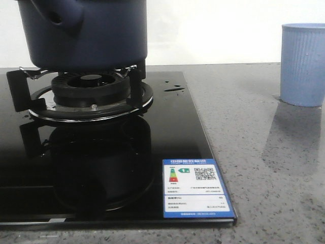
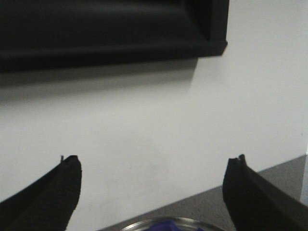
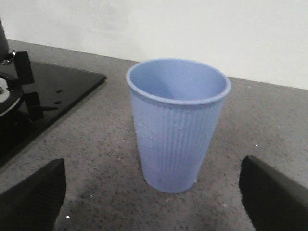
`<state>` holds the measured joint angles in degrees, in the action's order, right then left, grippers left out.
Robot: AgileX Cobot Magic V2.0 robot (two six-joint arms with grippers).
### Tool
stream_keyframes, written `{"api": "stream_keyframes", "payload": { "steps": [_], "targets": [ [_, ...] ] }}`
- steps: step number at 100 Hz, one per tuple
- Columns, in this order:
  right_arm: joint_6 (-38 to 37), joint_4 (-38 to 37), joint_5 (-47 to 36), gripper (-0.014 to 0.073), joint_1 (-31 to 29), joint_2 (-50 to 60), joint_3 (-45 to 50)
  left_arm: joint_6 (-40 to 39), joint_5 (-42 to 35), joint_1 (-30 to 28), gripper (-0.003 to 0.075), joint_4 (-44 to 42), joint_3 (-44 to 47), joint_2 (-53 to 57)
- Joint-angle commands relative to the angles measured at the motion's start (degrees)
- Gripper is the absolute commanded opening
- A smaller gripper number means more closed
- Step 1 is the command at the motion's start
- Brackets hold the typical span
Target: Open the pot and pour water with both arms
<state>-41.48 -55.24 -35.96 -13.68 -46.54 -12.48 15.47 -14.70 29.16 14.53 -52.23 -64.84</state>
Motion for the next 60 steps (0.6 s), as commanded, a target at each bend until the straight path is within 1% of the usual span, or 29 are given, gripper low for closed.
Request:
{"api": "stream_keyframes", "payload": {
  "steps": [1, 10, 15, 20, 25, 34, 37, 39, 44, 46, 47, 51, 52, 55, 60],
  "targets": [
    [-0.5, 1.5, -7.5, 0.066, -0.4, 0.6, -1.1, 0.0, -2.3, -2.2, 0.055, -0.2, -2.0, 4.9],
    [-0.9, 2.2, -11.8, 0.0659, -0.4, 0.6, -1.1, 0.0, 1.7, -5.3, 0.055, -0.2, -2.0, 8.1],
    [-2.5, 2.2, -13.5, 0.0647, -0.4, 0.6, -1.5, 0.0, 3.9, -7.3, 0.0545, -0.2, -2.0, 9.5],
    [-4.8, 2.2, -13.8, 0.0611, -0.4, 0.6, -2.0, 0.0, 5.9, -9.5, 0.0516, -0.2, -2.0, 10.8],
    [-6.6, 2.2, -14.0, 0.0552, -0.4, 0.6, -2.9, 0.0, 7.5, -11.3, 0.0463, -0.2, -2.0, 12.2],
    [-7.7, 2.2, -16.6, 0.0386, -0.4, 0.6, -4.1, 0.0, 9.4, -14.2, 0.0326, -0.2, -2.0, 14.4],
    [-7.8, 2.2, -18.2, 0.0304, -0.4, 0.6, -4.4, 0.0, 10.1, -14.9, 0.0265, -0.2, -2.0, 15.3],
    [-7.8, 2.1, -19.3, 0.0268, -0.4, 0.6, -4.7, 0.0, 10.4, -15.4, 0.0241, -0.2, -2.0, 15.9],
    [-7.8, 2.1, -22.0, 0.012, -0.4, 0.6, -5.0, 0.0, 11.8, -16.3, 0.0144, -0.2, -2.0, 17.3],
    [-7.8, 2.1, -22.9, 0.0083, -0.4, 0.6, -5.2, 0.0, 12.3, -16.6, 0.0121, -0.2, -2.0, 17.8],
    [-7.8, 2.1, -23.1, 0.0046, -0.4, 0.6, -5.2, 0.0, 12.6, -16.7, 0.0098, -0.2, -2.0, 18.0],
    [-8.1, 2.1, -24.0, -0.0053, -0.4, 0.6, -5.2, 0.0, 13.5, -17.1, 0.0031, -0.3, -1.7, 19.1],
    [-8.1, 2.1, -24.1, -0.0066, -0.4, 0.6, -5.2, 0.0, 13.5, -17.3, 0.0021, -0.3, -1.4, 19.2],
    [-8.6, 2.1, -24.3, -0.0063, -0.4, 0.6, -5.2, 0.0, 13.5, -17.5, -0.0019, -0.6, -0.8, 20.0],
    [-10.3, 1.9, -24.1, -0.006, -0.4, 0.8, -5.2, 0.0, 13.4, -17.5, -0.0016, -1.7, 0.8, 21.9]
  ]
}}
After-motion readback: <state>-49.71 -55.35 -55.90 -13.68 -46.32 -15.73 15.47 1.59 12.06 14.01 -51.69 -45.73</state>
